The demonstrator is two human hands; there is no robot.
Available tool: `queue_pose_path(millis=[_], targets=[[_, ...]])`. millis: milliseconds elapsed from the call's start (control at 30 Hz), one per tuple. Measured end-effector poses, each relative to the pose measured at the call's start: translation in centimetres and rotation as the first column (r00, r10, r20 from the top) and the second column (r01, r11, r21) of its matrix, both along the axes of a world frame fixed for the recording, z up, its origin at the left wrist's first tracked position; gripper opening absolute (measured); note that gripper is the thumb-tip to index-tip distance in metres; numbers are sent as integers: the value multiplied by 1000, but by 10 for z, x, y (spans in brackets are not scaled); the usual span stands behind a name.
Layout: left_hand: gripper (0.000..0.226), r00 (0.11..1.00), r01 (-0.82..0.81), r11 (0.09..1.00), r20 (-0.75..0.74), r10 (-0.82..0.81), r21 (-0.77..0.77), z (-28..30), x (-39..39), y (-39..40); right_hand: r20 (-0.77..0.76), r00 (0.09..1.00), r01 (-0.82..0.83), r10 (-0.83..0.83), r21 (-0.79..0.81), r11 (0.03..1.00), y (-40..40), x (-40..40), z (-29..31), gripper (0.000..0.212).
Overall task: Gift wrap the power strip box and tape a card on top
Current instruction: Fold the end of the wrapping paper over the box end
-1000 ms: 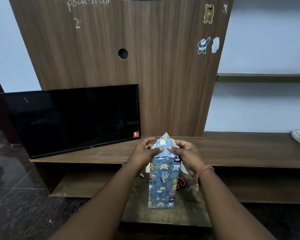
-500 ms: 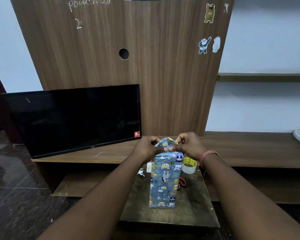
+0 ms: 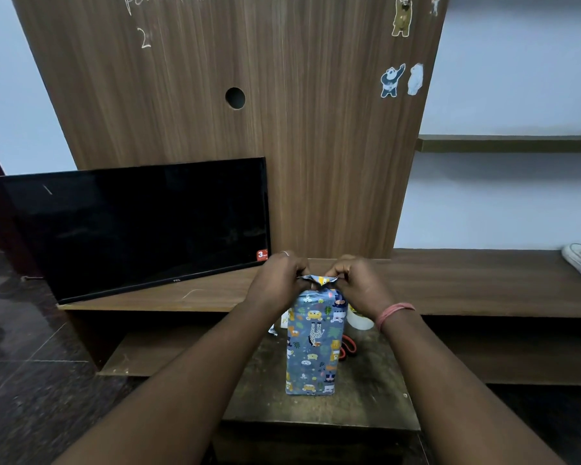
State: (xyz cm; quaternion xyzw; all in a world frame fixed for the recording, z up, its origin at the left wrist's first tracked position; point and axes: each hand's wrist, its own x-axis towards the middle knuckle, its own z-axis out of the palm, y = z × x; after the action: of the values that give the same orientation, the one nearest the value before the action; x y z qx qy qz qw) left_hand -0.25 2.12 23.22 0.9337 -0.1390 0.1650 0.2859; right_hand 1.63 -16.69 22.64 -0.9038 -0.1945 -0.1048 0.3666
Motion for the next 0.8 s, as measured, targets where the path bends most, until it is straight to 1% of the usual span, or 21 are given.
queue_pose_path(millis=[100,133,167,233,300,333,400,467,533,633,800], targets=[[20,998,47,997,-26,-49,-56,-1,-2,6,33,998,52,-52,-9,999,5,-6,-5,31],[22,996,73,994,-54,-78,-83,0,-4,8,62,996,63,-62,-24,998,4,-7,-6,31],[28,992,102,992,-73,-108,-79,1,-8,10,92,993,73,-69,-42,996,3,-8,-8,30],[41,989,135,991,-61,-133,21,0,-10,12,146,985,105,-96,-50,993,2,-11,-12,30],[39,992,122,987,-14,-121,106,-5,-10,13,208,972,125,-110,-57,991,3,-15,-15,31],[36,994,109,987,3,-110,121,-6,-10,14,244,965,121,-101,-68,990,4,-18,-16,31],[33,996,88,991,23,-91,100,-9,-13,13,316,947,93,-58,-95,991,4,-21,-16,31],[36,997,69,994,35,-72,81,-13,-18,12,384,923,74,-19,-127,989,-1,-25,-18,32],[36,997,54,993,58,-60,103,-17,-21,9,401,916,70,0,-160,985,-6,-28,-21,36],[26,995,47,994,85,-55,96,-21,-24,4,399,916,50,34,-200,979,-10,-30,-23,42],[20,991,54,992,112,-66,111,-19,-29,2,421,904,41,68,-245,969,-13,-37,-20,41]])
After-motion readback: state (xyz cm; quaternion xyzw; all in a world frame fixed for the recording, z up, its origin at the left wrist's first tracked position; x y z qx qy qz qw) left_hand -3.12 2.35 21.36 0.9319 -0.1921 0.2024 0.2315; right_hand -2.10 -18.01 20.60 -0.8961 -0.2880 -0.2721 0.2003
